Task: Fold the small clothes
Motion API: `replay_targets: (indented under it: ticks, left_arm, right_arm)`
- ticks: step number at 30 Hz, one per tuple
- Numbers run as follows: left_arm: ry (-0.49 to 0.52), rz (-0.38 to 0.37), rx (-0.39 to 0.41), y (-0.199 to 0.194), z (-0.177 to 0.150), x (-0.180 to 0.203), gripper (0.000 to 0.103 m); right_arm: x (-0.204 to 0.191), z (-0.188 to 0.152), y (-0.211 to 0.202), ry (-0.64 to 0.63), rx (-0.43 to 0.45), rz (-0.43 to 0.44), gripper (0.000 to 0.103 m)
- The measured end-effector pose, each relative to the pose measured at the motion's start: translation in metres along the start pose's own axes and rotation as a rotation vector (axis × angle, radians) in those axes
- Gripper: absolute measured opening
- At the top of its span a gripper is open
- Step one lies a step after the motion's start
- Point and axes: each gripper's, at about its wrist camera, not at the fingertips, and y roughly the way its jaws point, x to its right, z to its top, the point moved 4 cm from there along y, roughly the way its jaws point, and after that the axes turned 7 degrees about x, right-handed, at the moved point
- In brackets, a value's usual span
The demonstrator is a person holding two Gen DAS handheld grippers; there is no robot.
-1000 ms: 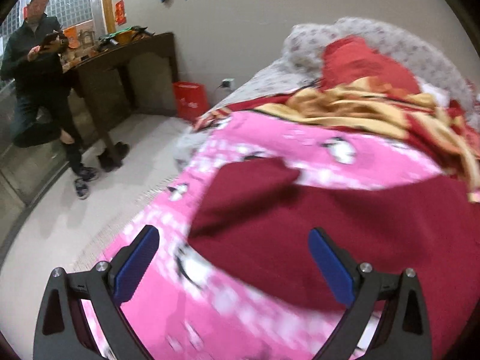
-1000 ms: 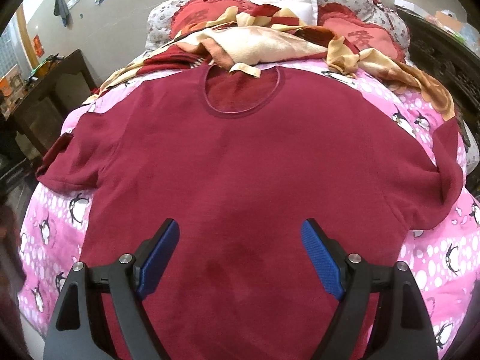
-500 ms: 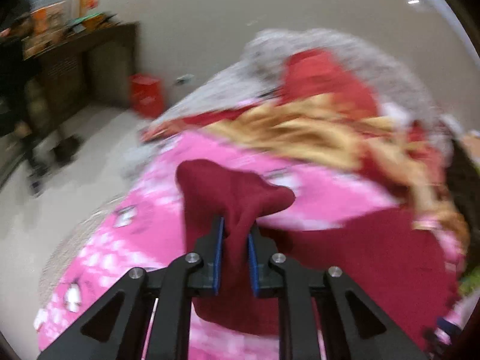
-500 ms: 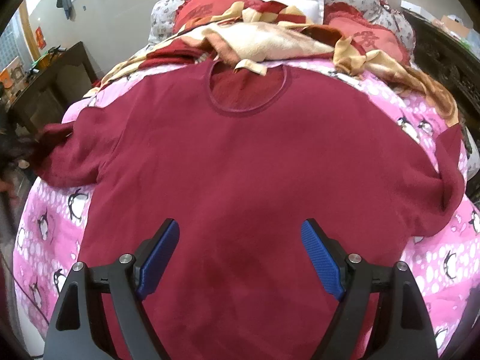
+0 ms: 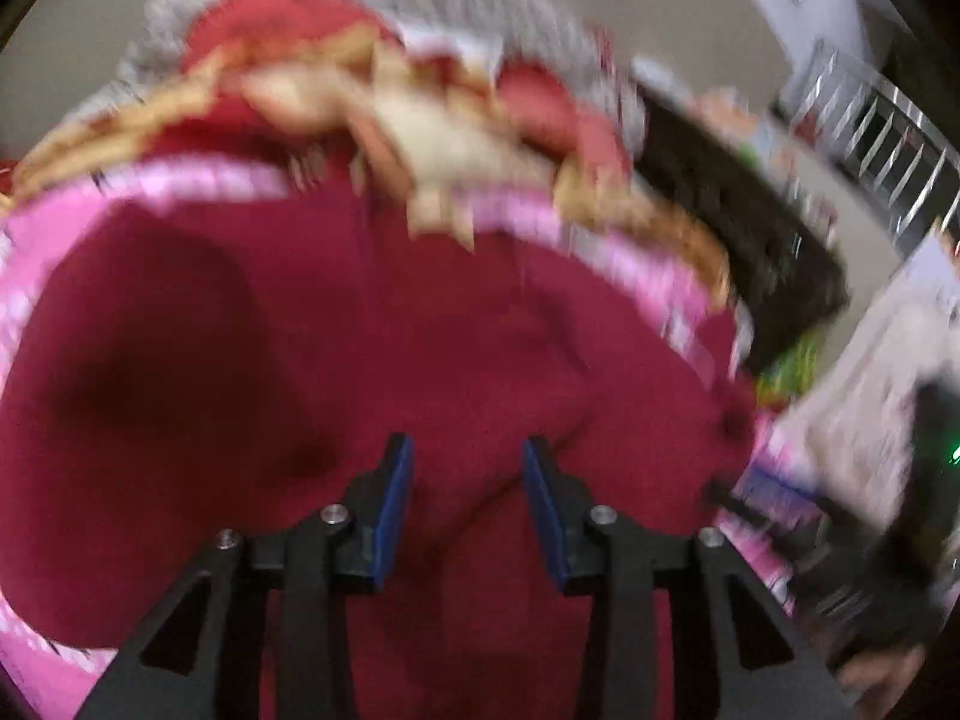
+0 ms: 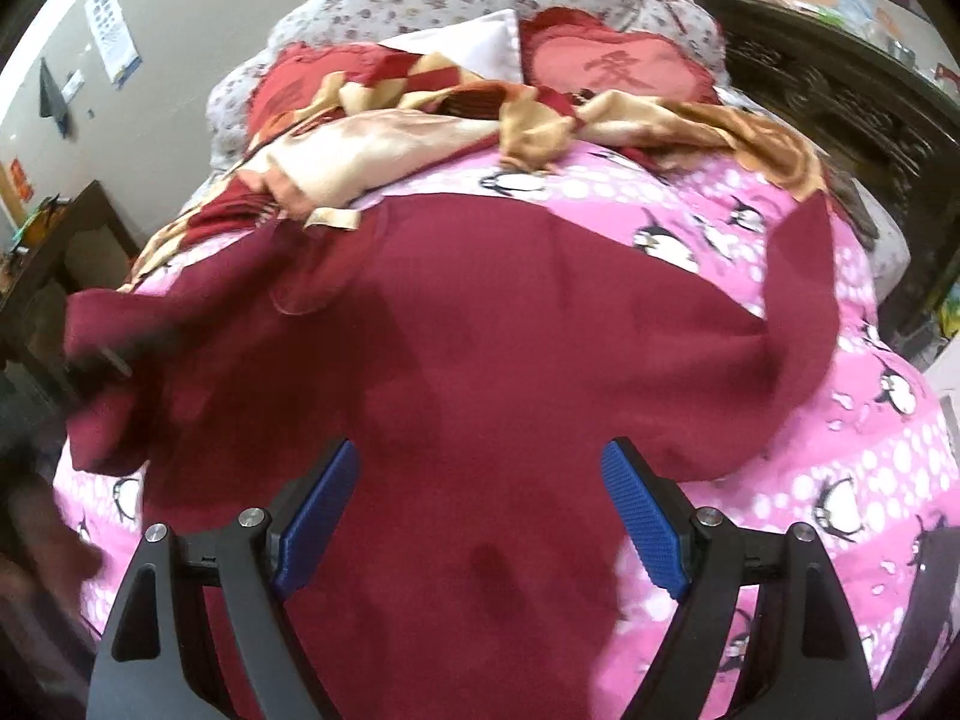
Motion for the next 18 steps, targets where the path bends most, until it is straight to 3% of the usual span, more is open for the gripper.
replay_targets:
  ticks: [3, 5, 8, 10, 15, 17, 18]
  left_arm:
    - [0.005, 0.024, -0.040, -0.012, -0.013, -0.010, 0.044]
    - [0.008, 0.025, 0.028, -0.045, -0.013, -0.018, 0.067]
    - [0.029, 0.129, 0.178, -0.089, -0.005, -0.039, 0.086]
    - [0.043, 0.222, 0.226, -0.107, -0.003, -0.059, 0.087]
    - [-0.046, 0.337, 0.200, -0.110, -0.005, -0.104, 0.087]
    - [-0.078, 0.360, 0.198, -0.111, -0.008, -0.115, 0.087]
    - [-0.082, 0.367, 0.197, -0.111, -0.008, -0.117, 0.087]
  right_arm:
    - [0.003, 0.002, -0.002, -0.028, 0.019, -0.004, 0.077]
    - [0.001, 0.005, 0.003, -0.048, 0.022, 0.000, 0.077]
    - [-0.007, 0.016, 0.017, -0.077, 0.028, 0.010, 0.077]
    - [-0.015, 0.025, 0.027, -0.100, 0.037, 0.019, 0.077]
    - [-0.055, 0.046, 0.073, -0.173, 0.048, 0.071, 0.073]
    - [-0.070, 0.042, 0.089, -0.225, 0.003, 0.107, 0.036]
    - [-0.075, 0.041, 0.090, -0.271, 0.008, 0.061, 0.013]
